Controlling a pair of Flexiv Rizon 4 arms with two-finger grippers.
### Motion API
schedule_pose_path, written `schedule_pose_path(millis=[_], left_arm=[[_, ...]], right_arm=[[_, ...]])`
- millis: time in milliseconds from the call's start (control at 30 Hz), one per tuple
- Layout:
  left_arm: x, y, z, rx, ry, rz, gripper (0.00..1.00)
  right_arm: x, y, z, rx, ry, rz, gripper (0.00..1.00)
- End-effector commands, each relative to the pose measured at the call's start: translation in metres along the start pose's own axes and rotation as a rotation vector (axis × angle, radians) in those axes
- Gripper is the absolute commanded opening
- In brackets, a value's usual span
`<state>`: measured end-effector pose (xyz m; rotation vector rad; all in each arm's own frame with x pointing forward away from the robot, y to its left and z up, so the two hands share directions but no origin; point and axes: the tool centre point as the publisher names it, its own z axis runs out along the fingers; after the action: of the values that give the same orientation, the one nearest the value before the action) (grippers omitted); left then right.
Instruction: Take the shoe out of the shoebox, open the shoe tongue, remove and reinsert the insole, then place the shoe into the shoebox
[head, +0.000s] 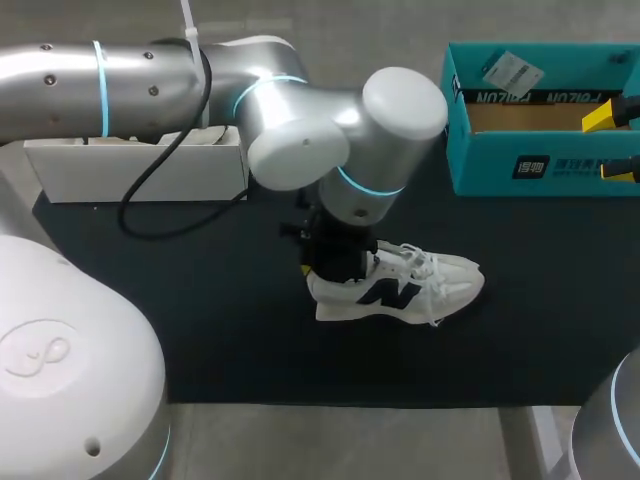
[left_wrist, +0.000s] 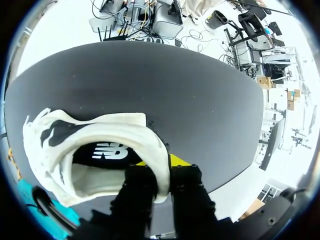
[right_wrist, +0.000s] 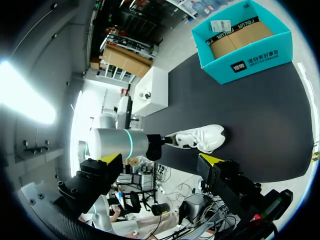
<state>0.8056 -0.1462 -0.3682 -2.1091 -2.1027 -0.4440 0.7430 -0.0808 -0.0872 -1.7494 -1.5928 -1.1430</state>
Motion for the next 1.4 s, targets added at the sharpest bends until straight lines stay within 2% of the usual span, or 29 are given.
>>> schedule_pose_path(millis=[33,67,133,167,200,433,733,833,900,933,1400], left_arm=[[-0.007,0.001,0.001,0.007,-0.003,0.003,0.0],[-0.005,0.001,-0.003,0.009,-0.023,0.003,0.0],[-0.004,-0.001,-0.008,-0.001,-0.034,0.007,0.53],[-0.002,-0.002,-0.013,-0.007,-0.045,0.005,0.95],[-0.001,-0.002,-0.018,-0.014,-0.049,0.003,1.0],[0.006,-0.008,-0.05,-0.041,-0.106,-0.044,1.0],[0.023,-0.017,-0.089,-0.049,-0.3,-0.212,1.0],[0.03,-0.02,-0.098,-0.025,-0.34,-0.301,1.0],[0.036,-0.02,-0.101,-0.006,-0.432,-0.325,1.0],[0.036,-0.018,-0.102,0.012,-0.523,-0.277,1.0],[0.036,-0.018,-0.102,0.012,-0.523,-0.277,1.0]], right_arm=[[0.0,0.0,0.001,0.001,-0.002,0.001,1.0],[0.0,0.0,0.001,0.001,-0.002,0.001,1.0],[0.0,0.0,0.001,0.001,-0.002,0.001,1.0],[0.0,0.0,0.001,0.001,-0.002,0.001,1.0],[0.0,0.0,0.001,0.001,-0.002,0.001,1.0],[0.0,0.0,0.001,0.001,-0.002,0.001,1.0],[0.0,0.0,0.001,0.001,-0.002,0.001,1.0],[0.0,0.0,0.001,0.001,-0.002,0.001,1.0],[0.0,0.0,0.001,0.001,-0.002,0.001,1.0],[0.0,0.0,0.001,0.001,-0.002,0.001,1.0],[0.0,0.0,0.001,0.001,-0.002,0.001,1.0]])
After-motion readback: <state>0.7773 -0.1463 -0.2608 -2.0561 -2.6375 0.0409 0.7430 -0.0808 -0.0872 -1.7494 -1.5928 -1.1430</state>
